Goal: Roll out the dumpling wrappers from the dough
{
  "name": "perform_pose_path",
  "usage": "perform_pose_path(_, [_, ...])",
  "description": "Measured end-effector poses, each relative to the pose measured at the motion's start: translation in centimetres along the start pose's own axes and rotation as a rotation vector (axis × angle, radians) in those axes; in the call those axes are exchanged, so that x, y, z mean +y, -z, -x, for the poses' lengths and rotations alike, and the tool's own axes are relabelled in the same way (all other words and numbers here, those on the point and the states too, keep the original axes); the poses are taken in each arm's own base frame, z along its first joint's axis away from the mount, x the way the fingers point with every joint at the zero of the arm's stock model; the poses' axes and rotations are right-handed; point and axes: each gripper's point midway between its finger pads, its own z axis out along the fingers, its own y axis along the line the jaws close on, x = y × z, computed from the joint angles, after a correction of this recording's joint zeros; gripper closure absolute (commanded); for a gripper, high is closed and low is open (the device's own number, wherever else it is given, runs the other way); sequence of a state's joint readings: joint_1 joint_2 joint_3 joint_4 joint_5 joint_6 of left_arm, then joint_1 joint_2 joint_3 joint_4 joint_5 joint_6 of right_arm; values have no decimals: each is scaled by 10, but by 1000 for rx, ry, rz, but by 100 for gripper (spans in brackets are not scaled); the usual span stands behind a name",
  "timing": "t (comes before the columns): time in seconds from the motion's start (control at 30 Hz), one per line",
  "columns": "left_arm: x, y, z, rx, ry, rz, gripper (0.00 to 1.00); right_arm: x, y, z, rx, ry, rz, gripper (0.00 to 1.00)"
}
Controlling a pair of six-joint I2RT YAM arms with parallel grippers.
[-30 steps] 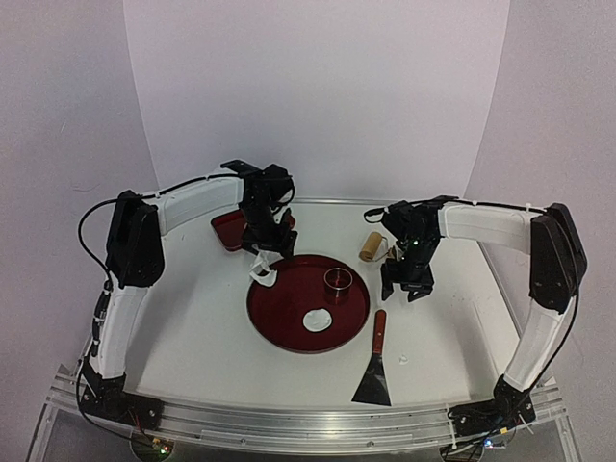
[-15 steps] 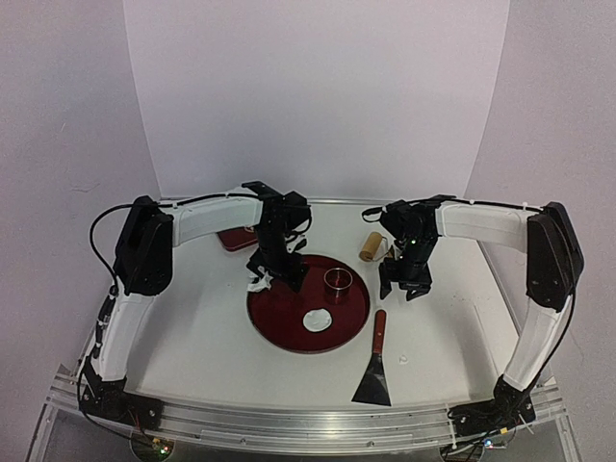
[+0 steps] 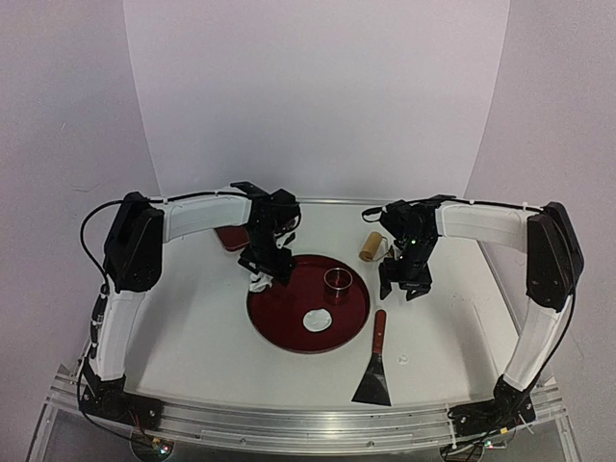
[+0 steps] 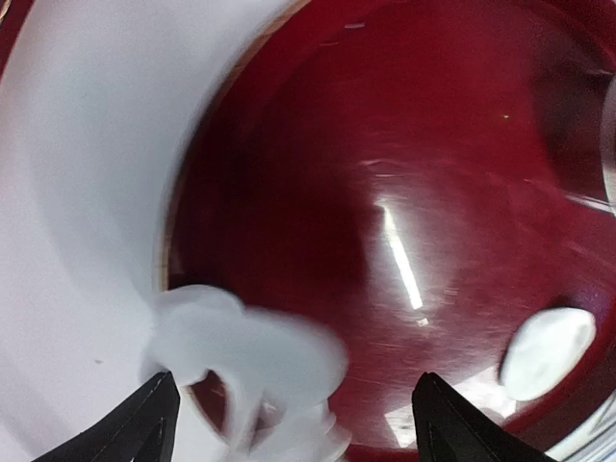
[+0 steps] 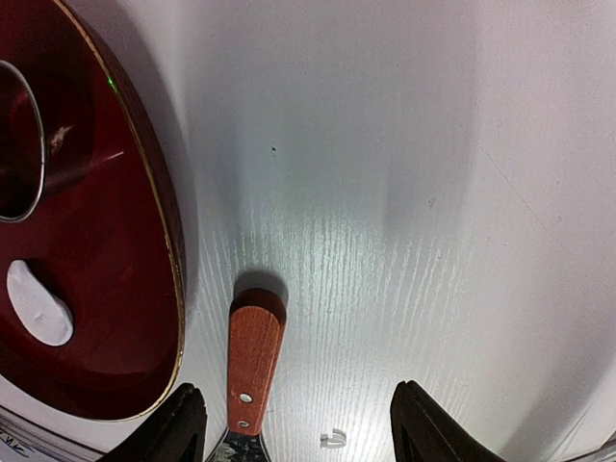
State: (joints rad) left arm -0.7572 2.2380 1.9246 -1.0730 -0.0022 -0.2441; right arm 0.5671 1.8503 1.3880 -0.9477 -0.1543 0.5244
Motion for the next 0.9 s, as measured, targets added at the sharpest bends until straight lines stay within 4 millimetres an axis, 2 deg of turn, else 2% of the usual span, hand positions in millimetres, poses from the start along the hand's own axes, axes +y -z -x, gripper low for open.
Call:
perform_pose_path(0.2, [38, -14, -14, 53, 77, 59, 17, 1, 1, 2, -2, 5, 3, 33])
perform_pose_path(0.33, [38, -16, -17, 60, 89, 67, 15, 4, 0, 6, -4, 11, 8, 33])
perform_pose_path(0.43, [36, -9, -15, 43, 99, 67, 10, 5, -1, 5, 0, 15, 10, 34])
perform_pose_path(0.63, [22, 28, -4, -31, 118, -19, 4, 12, -1, 6, 5, 30, 41, 37])
perform_pose_path(0.9, [13, 80, 11, -148, 159, -133, 6, 24, -5, 6, 28, 33, 103, 41])
